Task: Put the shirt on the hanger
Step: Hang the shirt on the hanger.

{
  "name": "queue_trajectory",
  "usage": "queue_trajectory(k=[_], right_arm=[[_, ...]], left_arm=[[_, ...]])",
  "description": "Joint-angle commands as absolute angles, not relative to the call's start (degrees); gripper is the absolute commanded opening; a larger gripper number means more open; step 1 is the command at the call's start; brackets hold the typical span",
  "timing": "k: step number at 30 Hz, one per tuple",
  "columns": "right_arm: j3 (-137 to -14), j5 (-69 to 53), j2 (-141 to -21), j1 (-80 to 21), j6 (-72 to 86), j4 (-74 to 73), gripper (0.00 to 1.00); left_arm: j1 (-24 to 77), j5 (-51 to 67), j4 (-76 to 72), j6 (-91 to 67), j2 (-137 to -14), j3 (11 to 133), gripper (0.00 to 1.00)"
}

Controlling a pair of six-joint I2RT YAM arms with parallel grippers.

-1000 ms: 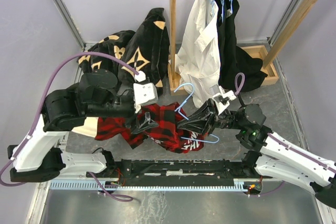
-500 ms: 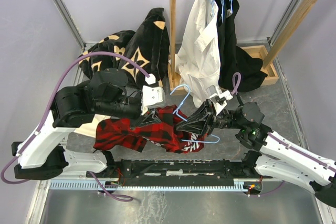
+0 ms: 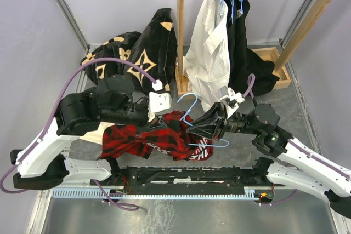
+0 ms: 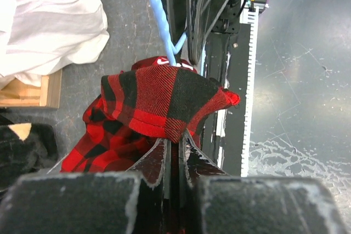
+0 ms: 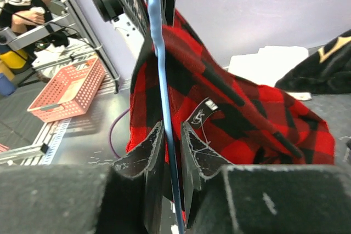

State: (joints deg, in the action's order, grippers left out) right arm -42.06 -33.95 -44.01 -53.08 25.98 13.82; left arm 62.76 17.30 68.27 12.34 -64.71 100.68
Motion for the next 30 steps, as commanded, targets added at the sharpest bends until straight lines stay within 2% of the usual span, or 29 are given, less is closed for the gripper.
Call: queue_trajectory(k=[1, 4, 8, 9, 10, 15, 19, 24, 26, 28, 30], right_arm=[[-48.0, -27.3, -41.6, -52.8, 21.2, 4.9, 0.28], [-50.4, -23.3, -40.5, -52.8, 19.2, -2.1, 0.39], [-54.4, -15.6, -38.7, -52.8, 16.7, -12.0, 0.49], [-55.2, -12.2, -38.1, -52.8, 16.8, -14.5, 0.57], [-56.0, -9.4, -37.7, -52.8, 17.1, -16.8, 0.61], [-60.3, 4.6, -36.7, -52.8, 21.7, -29.3, 0.63], [-62.9, 13.6, -37.6, -52.8, 29.0, -38.8, 0.71], [-62.9, 17.8, -36.8, -52.8, 35.2, -46.0, 0.84], [-61.1, 17.4, -35.2, -52.8, 36.6, -45.5, 0.88], [-58.2, 17.3, -32.8, -52.8, 37.8, -44.0, 0.96], [-55.1, 17.3, -30.7, -52.8, 39.4, -42.7, 0.99]], left_arm=[[63.0, 16.0, 63.2, 12.5, -61.0, 98.1, 0.03], [63.0, 16.3, 62.7, 12.4, -59.9, 97.3, 0.03], [63.1, 15.3, 62.5, 12.1, -58.7, 95.7, 0.03], [63.0, 14.9, 62.3, 11.9, -58.3, 95.3, 0.03], [63.0, 14.6, 62.1, 11.7, -57.9, 94.8, 0.03], [63.0, 10.0, 59.1, 9.7, -54.5, 91.0, 0.03], [63.0, 6.1, 56.5, 7.6, -51.7, 87.7, 0.03], [63.0, 2.1, 55.7, 5.7, -49.8, 85.7, 0.03], [63.0, 1.0, 55.2, 5.2, -49.3, 85.1, 0.03], [63.1, -0.2, 54.3, 4.6, -48.6, 84.4, 0.03], [63.0, -2.3, 53.3, 4.2, -47.7, 83.7, 0.03]])
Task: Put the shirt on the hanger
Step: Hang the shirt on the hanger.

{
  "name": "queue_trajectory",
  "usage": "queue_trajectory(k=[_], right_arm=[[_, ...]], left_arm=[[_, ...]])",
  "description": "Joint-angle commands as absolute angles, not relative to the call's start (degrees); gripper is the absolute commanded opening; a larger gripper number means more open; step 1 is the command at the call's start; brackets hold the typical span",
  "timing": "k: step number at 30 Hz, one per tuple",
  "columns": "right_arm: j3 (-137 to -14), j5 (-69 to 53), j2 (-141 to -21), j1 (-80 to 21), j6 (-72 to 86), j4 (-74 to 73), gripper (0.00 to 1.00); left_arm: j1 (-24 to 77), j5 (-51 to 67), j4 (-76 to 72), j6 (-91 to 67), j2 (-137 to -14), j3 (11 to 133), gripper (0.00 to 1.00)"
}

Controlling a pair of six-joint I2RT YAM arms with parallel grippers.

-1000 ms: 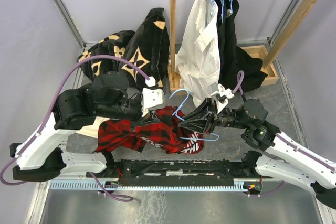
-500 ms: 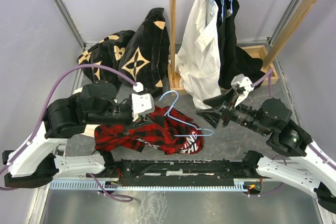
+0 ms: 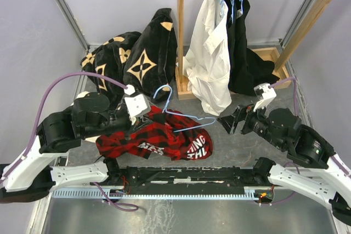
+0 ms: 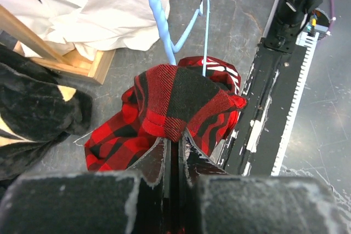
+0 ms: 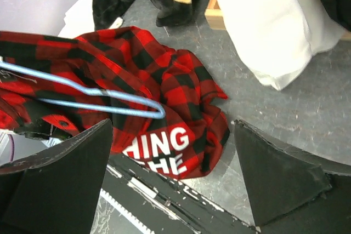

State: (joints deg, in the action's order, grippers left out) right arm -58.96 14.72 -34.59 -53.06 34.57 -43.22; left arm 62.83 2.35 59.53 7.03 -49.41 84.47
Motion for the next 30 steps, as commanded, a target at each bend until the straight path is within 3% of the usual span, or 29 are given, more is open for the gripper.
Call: queue_trajectory(k=[1, 13, 20, 26, 30], right_arm=[[-53.7, 17.3, -30.0, -52.8, 40.1, -42.3, 0.99], [-45.8, 16.6, -30.4, -52.8, 46.9, -38.1, 0.91], [-39.1, 5.4, -33.2, -52.9, 50.2, -21.1, 0.88], [-31.7, 8.9, -32.9, -56.9, 56.1, -9.4, 0.87], [-27.9, 10.6, -33.3, -60.5, 56.6, 0.3, 0.87]], left_arm=[[63.1, -3.4, 53.0, 4.0, -47.4, 83.5, 0.03], [63.1, -6.9, 51.4, 3.3, -46.1, 82.2, 0.03], [63.0, -9.0, 50.7, 3.5, -46.1, 82.8, 0.03], [63.0, -8.0, 49.6, 4.0, -45.4, 82.7, 0.03], [63.0, -1.2, 47.5, 5.5, -43.2, 81.9, 0.03]])
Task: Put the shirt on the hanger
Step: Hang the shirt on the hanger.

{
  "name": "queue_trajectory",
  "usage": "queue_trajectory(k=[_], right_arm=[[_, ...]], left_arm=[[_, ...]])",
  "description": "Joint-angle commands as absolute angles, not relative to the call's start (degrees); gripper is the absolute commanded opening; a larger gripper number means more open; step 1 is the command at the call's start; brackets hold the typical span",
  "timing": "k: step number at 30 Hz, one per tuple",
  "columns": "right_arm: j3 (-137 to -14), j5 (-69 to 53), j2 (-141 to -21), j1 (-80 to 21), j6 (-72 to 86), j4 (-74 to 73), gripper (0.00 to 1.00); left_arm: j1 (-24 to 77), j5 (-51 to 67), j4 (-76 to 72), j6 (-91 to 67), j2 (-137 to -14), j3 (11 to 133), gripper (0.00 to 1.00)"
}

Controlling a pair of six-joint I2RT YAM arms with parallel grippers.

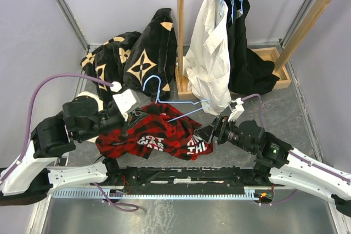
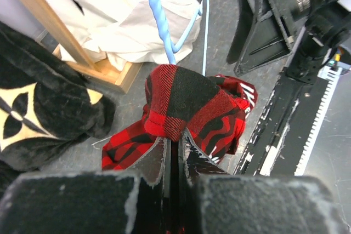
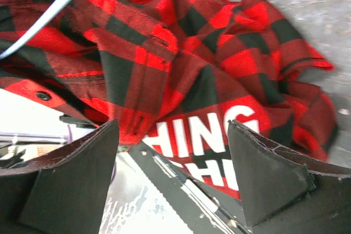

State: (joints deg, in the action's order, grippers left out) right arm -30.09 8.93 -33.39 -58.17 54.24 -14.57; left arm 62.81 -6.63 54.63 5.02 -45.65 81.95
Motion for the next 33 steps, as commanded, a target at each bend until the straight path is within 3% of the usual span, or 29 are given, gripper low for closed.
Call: queue_trajectory(k=[1, 7, 14, 23, 28, 30, 33], right_arm=[[-26.6, 9.5, -33.6, -60.6, 56.9, 5.2, 0.86], [-18.4, 6.3, -36.2, -60.6, 61.9, 24.2, 0.82], [-15.6, 7.6, -36.6, -60.6, 63.5, 28.7, 0.79], [-16.6, -2.8, -45.3, -60.6, 62.3, 39.2, 0.77], [-14.9, -0.8, -49.2, -60.6, 64.6, 41.2, 0.62], [-13.7, 1.1, -48.4, -60.6, 65.0, 41.3, 0.51], [-12.5, 5.8, -42.6, -60.6, 63.0, 38.8, 0.27]], left_arm=[[63.0, 0.0, 47.0, 5.7, -42.8, 81.7, 0.03], [63.0, 5.9, 44.8, 7.0, -41.1, 81.4, 0.03], [63.0, 11.8, 43.4, 7.8, -40.1, 81.0, 0.03], [63.0, 11.8, 42.1, 7.6, -40.9, 80.1, 0.03], [63.0, 12.0, 41.9, 7.5, -40.9, 80.3, 0.03], [63.0, 11.9, 41.9, 7.6, -40.7, 80.4, 0.03], [63.0, 10.8, 42.5, 7.3, -40.0, 80.3, 0.03]])
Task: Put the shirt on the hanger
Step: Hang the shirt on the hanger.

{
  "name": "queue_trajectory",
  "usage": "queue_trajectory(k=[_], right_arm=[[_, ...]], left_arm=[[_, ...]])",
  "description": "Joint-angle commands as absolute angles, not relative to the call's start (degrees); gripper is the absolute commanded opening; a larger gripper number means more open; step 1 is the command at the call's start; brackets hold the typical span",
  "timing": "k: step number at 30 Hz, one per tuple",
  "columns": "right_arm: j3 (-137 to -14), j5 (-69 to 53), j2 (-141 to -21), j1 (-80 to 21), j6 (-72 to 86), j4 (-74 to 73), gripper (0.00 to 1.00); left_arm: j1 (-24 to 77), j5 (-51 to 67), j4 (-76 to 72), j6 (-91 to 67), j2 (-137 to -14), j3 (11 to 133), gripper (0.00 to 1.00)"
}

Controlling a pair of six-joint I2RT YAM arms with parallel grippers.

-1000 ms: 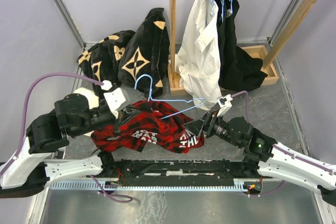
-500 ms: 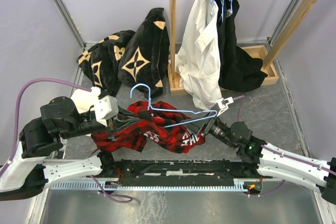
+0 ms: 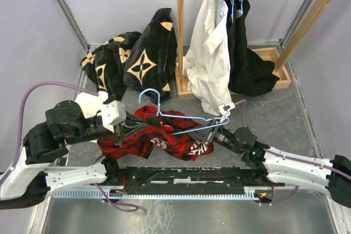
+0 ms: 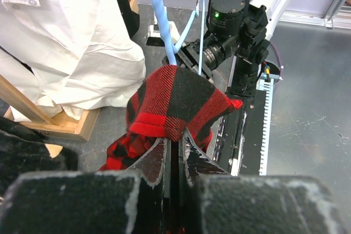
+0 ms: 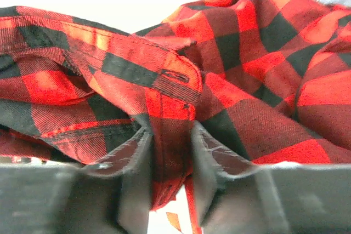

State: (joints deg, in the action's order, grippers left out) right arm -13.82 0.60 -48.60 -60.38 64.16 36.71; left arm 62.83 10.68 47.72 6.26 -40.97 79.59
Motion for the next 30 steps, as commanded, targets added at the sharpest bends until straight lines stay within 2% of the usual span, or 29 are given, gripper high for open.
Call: queue_trajectory(k=[1, 3, 4, 7, 10, 22, 30], right_arm=[[-12.8, 8.1, -39.6, -60.6, 61.6, 35.6, 0.15], [-14.5, 14.5, -32.3, -60.6, 58.6, 24.7, 0.02], [-15.6, 18.1, -28.7, -60.6, 57.1, 19.7, 0.00], [-19.6, 26.7, -20.3, -60.5, 51.5, 8.0, 0.00], [-26.0, 31.9, -17.0, -60.6, 45.9, -2.8, 0.00], [-58.0, 36.5, -31.4, -60.5, 33.6, -39.2, 0.00], [-69.5, 38.1, -39.2, -60.6, 26.5, -50.4, 0.00]], left_arm=[[63.0, 10.5, 42.6, 7.0, -39.7, 80.0, 0.03], [63.0, 10.1, 42.6, 6.4, -39.1, 79.5, 0.03], [63.1, 10.0, 42.5, 6.2, -38.8, 79.0, 0.03], [63.0, 9.8, 41.9, 5.3, -37.8, 77.6, 0.03], [63.0, 9.0, 41.8, 5.2, -37.2, 76.9, 0.03], [63.0, 3.0, 44.4, 7.6, -40.2, 78.0, 0.03], [63.0, -3.3, 47.7, 8.5, -44.7, 80.3, 0.03]])
